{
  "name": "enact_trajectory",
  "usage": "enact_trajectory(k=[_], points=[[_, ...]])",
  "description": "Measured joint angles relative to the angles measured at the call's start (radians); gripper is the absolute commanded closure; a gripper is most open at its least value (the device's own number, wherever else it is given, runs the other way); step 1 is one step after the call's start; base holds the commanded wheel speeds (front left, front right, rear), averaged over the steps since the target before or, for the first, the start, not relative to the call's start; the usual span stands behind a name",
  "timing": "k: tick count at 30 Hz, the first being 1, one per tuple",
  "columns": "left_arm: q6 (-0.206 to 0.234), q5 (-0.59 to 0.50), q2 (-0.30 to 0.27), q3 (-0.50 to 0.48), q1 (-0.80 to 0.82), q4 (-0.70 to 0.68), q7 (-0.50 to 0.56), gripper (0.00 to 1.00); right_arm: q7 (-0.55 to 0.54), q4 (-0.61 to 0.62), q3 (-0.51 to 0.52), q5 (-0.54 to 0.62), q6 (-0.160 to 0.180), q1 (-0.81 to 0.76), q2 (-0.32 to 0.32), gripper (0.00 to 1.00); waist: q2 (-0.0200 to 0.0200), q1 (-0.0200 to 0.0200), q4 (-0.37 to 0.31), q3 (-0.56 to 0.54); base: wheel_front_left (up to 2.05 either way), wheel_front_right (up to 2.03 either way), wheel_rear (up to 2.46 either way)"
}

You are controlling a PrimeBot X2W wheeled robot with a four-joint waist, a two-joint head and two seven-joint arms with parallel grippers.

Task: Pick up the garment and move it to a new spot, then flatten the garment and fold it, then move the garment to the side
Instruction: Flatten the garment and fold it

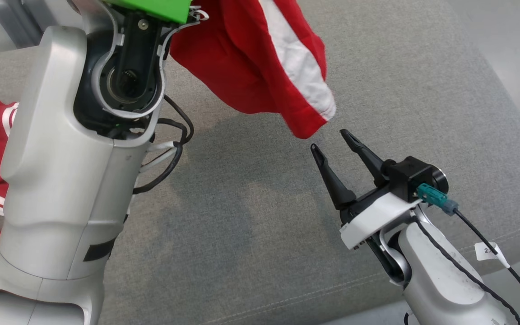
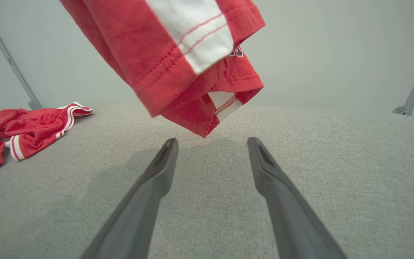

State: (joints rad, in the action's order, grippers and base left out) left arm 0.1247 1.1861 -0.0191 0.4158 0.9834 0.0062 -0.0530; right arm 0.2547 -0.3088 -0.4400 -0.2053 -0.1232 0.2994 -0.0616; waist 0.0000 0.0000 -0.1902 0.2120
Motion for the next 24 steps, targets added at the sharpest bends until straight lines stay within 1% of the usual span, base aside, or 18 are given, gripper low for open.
enact_trajectory(k=[3, 5, 9, 12, 15, 17, 20, 24], points=[[0.0, -0.004, 0.0, -0.013, -0.004, 0.034, -0.022, 1.0, 0.0, 0.007, 0.033, 0.0, 0.0, 0.0, -0.001, 0.0, 0.0, 0.0, 0.007, 0.002, 0.0, 0.0, 0.0], [0.0, -0.036, -0.001, -0.031, -0.024, 0.064, -0.036, 1.0, 0.0, 0.008, 0.051, -0.001, 0.0, -0.001, -0.008, 0.0, 0.0, 0.0, 0.017, 0.007, 0.0, 0.0, 0.0], [0.0, -0.047, -0.001, -0.057, -0.124, 0.122, -0.045, 1.0, 0.0, 0.008, 0.079, -0.018, 0.0, -0.002, -0.023, 0.0, 0.0, 0.0, 0.039, 0.017, 0.0, 0.0, 0.0], [0.0, -0.062, -0.008, -0.063, -0.218, 0.16, -0.047, 1.0, 0.0, 0.007, 0.081, -0.025, 0.0, -0.002, -0.025, 0.0, 0.0, 0.0, 0.059, 0.025, 0.0, 0.0, 0.0], [0.0, -0.103, -0.055, -0.064, -0.288, 0.18, -0.061, 1.0, 0.0, -0.004, 0.081, -0.046, 0.0, -0.002, -0.022, 0.0, 0.0, 0.0, 0.079, 0.035, 0.0, 0.0, 0.0], [0.0, -0.107, -0.093, -0.064, -0.322, 0.185, -0.068, 1.0, 0.0, -0.022, 0.071, -0.052, 0.0, -0.001, -0.019, 0.0, 0.0, 0.0, 0.092, 0.041, 0.0, 0.0, 0.0], [0.0, -0.152, -0.132, -0.065, -0.361, 0.203, -0.086, 1.0, 0.0, -0.058, 0.025, -0.061, 0.0, 0.002, -0.018, 0.0, 0.0, 0.0, 0.112, 0.05, 0.0, 0.0, 0.0], [0.0, -0.16, -0.168, -0.085, -0.408, 0.218, -0.11, 1.0, 0.0, -0.104, -0.047, -0.092, 0.0, 0.031, -0.014, 0.0, 0.0, 0.0, 0.137, 0.059, 0.0, 0.0, 0.0]])
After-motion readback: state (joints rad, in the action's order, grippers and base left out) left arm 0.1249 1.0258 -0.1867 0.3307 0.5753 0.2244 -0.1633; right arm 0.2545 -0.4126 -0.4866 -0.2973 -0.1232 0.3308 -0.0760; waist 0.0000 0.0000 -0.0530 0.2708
